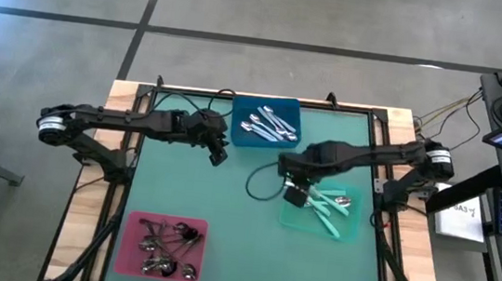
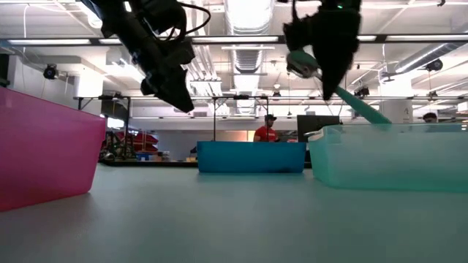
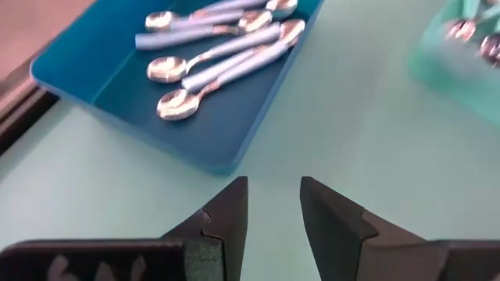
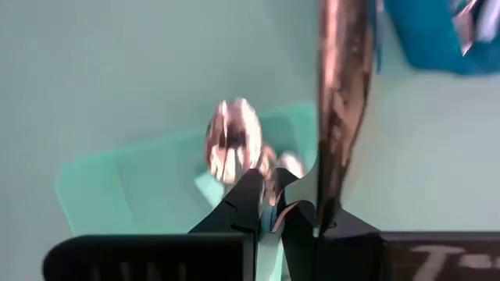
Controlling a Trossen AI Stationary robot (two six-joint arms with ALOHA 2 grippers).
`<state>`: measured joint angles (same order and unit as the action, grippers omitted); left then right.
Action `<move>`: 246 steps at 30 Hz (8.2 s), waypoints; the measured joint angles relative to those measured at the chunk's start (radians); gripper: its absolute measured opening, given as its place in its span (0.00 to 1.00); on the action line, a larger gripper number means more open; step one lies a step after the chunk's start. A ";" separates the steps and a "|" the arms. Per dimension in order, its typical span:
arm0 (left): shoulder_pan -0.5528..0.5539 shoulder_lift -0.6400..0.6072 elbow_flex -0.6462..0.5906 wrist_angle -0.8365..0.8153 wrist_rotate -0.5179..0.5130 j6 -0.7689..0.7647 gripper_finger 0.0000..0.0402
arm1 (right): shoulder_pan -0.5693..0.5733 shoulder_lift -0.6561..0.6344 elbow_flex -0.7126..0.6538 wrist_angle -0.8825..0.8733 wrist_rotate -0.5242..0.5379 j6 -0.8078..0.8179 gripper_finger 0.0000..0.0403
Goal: Sort silverware by color (type)
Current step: Put the green spoon into the green bin, then return to Home Position
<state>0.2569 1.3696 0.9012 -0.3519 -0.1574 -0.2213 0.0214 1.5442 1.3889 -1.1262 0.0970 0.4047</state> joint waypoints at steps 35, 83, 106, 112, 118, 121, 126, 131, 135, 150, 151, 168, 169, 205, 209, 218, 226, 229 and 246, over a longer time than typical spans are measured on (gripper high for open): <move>0.000 -0.345 0.000 -0.214 -0.070 -0.055 0.26 | 0.131 -0.613 -0.759 0.480 -0.083 0.171 0.25; -0.002 -1.232 -0.833 0.385 0.055 -0.180 0.26 | 0.133 -0.769 -1.318 1.746 0.158 -0.063 0.18; -0.002 -1.182 -0.889 0.388 0.118 -0.290 0.26 | 0.133 -0.768 -1.332 1.724 0.166 -0.074 0.20; -0.002 -1.162 -0.887 0.381 0.118 -0.312 0.26 | 0.133 -0.769 -1.332 1.722 0.166 -0.073 0.19; -0.002 -1.153 -0.885 0.361 0.118 -0.312 0.26 | 0.133 -0.769 -1.332 1.722 0.166 -0.073 0.19; -0.002 -1.147 -0.884 0.359 0.118 -0.312 0.26 | 0.133 -0.769 -1.332 1.722 0.166 -0.072 0.20; -0.002 -1.147 -0.884 0.362 0.118 -0.312 0.26 | 0.133 -0.769 -1.332 1.722 0.166 -0.072 0.21; -0.002 -1.146 -0.884 0.358 0.117 -0.312 0.26 | 0.133 -0.769 -1.332 1.721 0.166 -0.072 0.21; 0.001 -1.139 -0.833 0.232 0.075 -0.299 0.26 | 0.133 -0.769 -1.332 1.716 0.166 -0.072 0.20; -0.001 -1.136 -0.715 0.020 -0.139 -0.378 0.26 | 0.133 -0.764 -1.332 1.707 0.166 -0.072 0.20; -0.001 -1.136 -0.715 0.019 -0.139 -0.383 0.26 | 0.133 -0.764 -1.332 1.707 0.166 -0.072 0.21; -0.010 -1.148 -0.732 0.153 -0.060 -0.239 0.24 | 0.133 -0.764 -1.332 1.707 0.166 -0.072 0.18; -0.010 -1.142 -0.732 0.153 -0.060 -0.240 0.24 | 0.133 -0.764 -1.332 1.707 0.166 -0.072 0.18; -0.011 -1.369 -0.891 0.464 -0.008 -0.342 0.24 | 0.133 -0.763 -1.331 1.705 0.166 -0.072 0.21; -0.011 -1.369 -0.892 0.459 -0.008 -0.342 0.24 | 0.133 -0.763 -1.331 1.707 0.166 -0.072 0.20; -0.011 -1.361 -0.891 0.463 -0.008 -0.342 0.24 | 0.133 -0.763 -1.331 1.707 0.166 -0.072 0.18; -0.011 -1.353 -0.891 0.463 -0.008 -0.342 0.24 | 0.133 -0.815 -1.353 1.709 0.166 -0.072 0.21; -0.011 -1.349 -0.891 0.463 -0.008 -0.342 0.24 | 0.133 -0.872 -1.377 1.682 0.166 -0.072 0.21; -0.011 -1.349 -0.891 0.463 -0.008 -0.342 0.24 | 0.133 -1.153 -1.377 1.519 0.165 -0.072 0.20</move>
<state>0.2457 0.0208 0.0105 0.1116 -0.1654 -0.5636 0.1547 0.3911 0.0116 0.3928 0.2623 0.3328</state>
